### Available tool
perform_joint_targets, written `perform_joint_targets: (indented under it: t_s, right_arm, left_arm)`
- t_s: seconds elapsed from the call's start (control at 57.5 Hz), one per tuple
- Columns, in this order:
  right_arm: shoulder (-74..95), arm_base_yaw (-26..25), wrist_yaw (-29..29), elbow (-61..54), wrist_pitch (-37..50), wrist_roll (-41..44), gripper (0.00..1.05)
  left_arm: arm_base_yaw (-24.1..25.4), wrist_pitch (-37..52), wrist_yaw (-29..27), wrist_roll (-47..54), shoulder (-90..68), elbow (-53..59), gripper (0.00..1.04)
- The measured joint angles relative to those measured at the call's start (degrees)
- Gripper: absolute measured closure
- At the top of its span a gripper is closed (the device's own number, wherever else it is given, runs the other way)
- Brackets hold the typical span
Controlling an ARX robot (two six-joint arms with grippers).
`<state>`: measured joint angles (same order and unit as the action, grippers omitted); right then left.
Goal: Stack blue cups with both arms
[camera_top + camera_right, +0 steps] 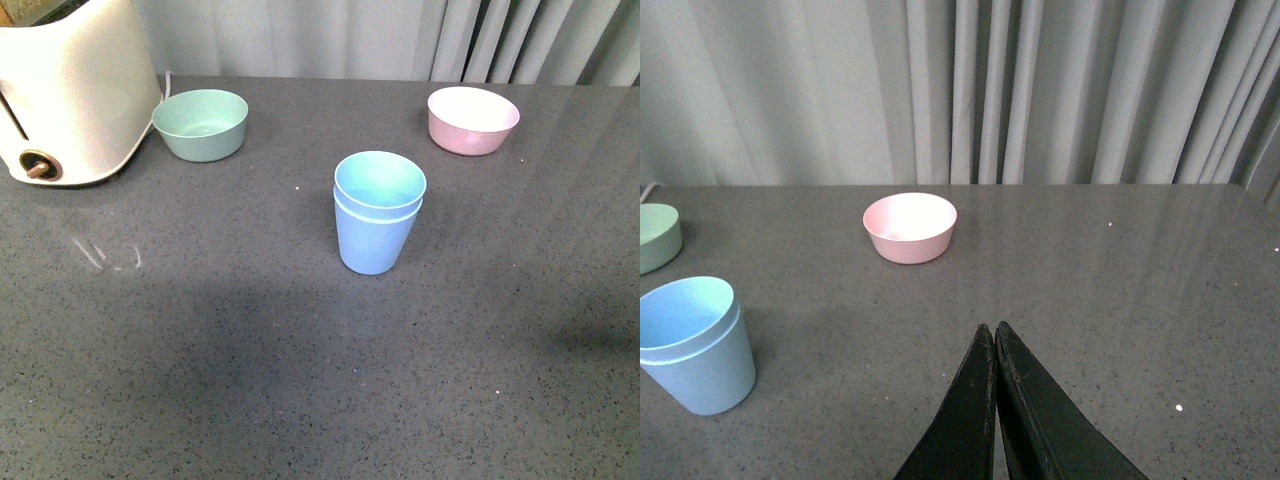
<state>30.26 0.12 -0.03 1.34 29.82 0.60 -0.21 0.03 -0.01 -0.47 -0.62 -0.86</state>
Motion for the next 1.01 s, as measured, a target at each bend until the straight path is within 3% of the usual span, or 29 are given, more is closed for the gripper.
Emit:
perform_joint_targets:
  t_s: [0.365, 0.713, 0.8, 1.009]
  right_arm:
    - [-13.8, 0.0, 0.0, 0.0, -13.3, 0.0, 1.03]
    - [-19.8, 0.0, 0.0, 0.0, -19.4, 0.0, 1.03]
    - [-27.8, 0.0, 0.1, 0.0, -28.9, 0.0, 1.03]
    - [-29.8, 0.0, 0.0, 0.0, -29.7, 0.0, 1.03]
  left_arm:
    - [0.0, 0.0, 0.0, 0.0, 0.0, 0.0, 0.09]
    - [0.0, 0.0, 0.0, 0.0, 0.0, 0.0, 0.09]
    - [0.0, 0.0, 0.0, 0.0, 0.0, 0.0, 0.09]
    - [0.0, 0.0, 0.0, 0.0, 0.0, 0.0, 0.09]
